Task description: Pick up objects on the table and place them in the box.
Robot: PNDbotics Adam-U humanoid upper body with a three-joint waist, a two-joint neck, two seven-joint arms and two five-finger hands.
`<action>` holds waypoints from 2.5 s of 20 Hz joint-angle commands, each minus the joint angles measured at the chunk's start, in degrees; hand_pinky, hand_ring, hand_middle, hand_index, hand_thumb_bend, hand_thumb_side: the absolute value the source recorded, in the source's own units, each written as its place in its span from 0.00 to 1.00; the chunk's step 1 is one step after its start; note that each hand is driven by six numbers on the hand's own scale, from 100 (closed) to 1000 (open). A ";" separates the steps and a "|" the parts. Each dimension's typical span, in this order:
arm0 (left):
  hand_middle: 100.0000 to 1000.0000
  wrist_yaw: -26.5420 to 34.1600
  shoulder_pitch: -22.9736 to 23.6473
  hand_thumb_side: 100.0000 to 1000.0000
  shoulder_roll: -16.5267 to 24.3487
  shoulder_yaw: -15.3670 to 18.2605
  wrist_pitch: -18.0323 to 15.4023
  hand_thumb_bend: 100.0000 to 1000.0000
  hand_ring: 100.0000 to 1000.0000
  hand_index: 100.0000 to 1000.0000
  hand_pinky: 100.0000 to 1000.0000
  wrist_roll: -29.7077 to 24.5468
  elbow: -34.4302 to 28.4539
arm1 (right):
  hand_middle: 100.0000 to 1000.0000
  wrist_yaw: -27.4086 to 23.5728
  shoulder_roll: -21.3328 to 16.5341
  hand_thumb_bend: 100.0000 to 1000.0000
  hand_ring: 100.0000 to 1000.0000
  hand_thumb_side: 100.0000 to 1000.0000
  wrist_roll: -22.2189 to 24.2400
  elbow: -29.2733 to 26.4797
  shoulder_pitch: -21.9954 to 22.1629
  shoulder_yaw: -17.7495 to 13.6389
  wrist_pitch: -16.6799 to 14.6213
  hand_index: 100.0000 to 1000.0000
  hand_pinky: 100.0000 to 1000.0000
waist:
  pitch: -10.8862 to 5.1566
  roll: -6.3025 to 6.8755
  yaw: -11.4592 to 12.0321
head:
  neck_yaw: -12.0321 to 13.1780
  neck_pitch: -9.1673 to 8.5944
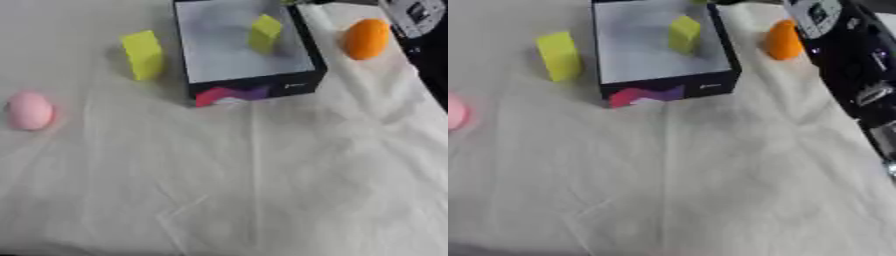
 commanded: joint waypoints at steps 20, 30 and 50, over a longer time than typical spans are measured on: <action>0.62 -0.31 -0.03 0.81 -0.16 0.16 0.32 0.00 0.56 0.68 0.82 0.00 -0.15 | 0.62 13.66 2.13 0.14 0.75 0.39 -1.70 1.29 0.97 -0.15 -3.43 0.78 0.83 | 0.92 -1.10 1.63 | -3.77 -2.04; 0.62 -0.48 0.08 0.81 -0.32 0.34 0.49 0.00 0.56 0.68 0.82 0.23 0.06 | 0.83 15.05 1.40 0.20 0.87 0.61 5.18 -1.41 1.11 -0.75 -6.11 0.97 0.94 | 0.82 -1.11 1.52 | -4.04 -1.54; 0.62 -1.19 2.17 0.82 0.13 1.03 0.74 0.00 0.56 0.68 0.82 0.88 0.69 | 0.83 -0.56 -9.68 0.17 0.87 0.47 20.01 0.42 2.26 -6.87 -6.09 0.98 0.92 | -1.23 0.01 -1.11 | -2.90 0.50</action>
